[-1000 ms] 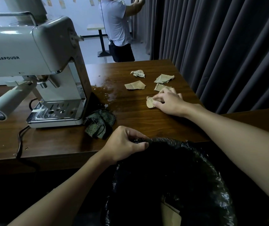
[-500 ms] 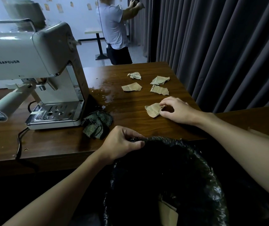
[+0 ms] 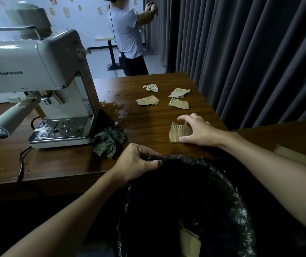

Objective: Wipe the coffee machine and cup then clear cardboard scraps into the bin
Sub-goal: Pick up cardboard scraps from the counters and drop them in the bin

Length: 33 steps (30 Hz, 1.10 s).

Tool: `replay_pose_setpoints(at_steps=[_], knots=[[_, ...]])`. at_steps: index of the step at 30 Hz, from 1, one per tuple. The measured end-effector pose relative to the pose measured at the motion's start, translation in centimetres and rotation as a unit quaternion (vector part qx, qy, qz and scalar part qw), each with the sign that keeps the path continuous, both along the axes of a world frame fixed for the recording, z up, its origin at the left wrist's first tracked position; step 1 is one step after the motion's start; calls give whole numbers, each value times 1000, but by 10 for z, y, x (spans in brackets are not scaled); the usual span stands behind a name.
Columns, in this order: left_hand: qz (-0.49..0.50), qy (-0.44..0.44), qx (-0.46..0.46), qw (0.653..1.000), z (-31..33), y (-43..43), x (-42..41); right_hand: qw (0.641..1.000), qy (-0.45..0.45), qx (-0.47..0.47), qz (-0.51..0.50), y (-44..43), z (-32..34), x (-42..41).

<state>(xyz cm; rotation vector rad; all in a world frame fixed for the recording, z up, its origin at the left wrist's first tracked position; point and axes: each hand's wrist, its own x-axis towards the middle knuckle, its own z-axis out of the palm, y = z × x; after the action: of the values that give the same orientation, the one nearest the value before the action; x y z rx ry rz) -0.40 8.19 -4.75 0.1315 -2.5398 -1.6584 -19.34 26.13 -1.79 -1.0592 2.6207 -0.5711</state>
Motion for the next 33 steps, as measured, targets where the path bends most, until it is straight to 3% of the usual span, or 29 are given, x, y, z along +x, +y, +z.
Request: replay_pose_setpoints(at_steps=[5, 8, 10, 11, 13, 16, 20, 27, 33], knots=[[6, 2, -11, 1000, -2, -1, -1, 993, -107, -42, -5, 6, 19, 3], [2, 2, -7, 1000, -1, -2, -1, 948, -292, -123, 30, 16, 40, 3], [3, 3, -9, 1000, -1, -1, 0, 909, -394, -102, 92, 22, 55, 5], [3, 4, -12, 1000, -2, -1, 0, 903, -405, -73, 120, 22, 58, 6], [5, 12, -25, 1000, -3, 0, -1, 922, -360, -47, 132, 19, 56, 7], [8, 12, -25, 1000, -3, 1, -1, 969, -224, -94, 39, 8, 39, -1], [3, 5, -15, 1000, -1, -1, -1, 996, -73, -47, -37, -6, 13, -21], [5, 22, -11, 1000, -2, 1, 0, 997, 44, 12, -65, -30, -8, -57], [4, 32, -18, 999, -2, 0, 0, 995, 24, 79, -62, -39, -14, -73]])
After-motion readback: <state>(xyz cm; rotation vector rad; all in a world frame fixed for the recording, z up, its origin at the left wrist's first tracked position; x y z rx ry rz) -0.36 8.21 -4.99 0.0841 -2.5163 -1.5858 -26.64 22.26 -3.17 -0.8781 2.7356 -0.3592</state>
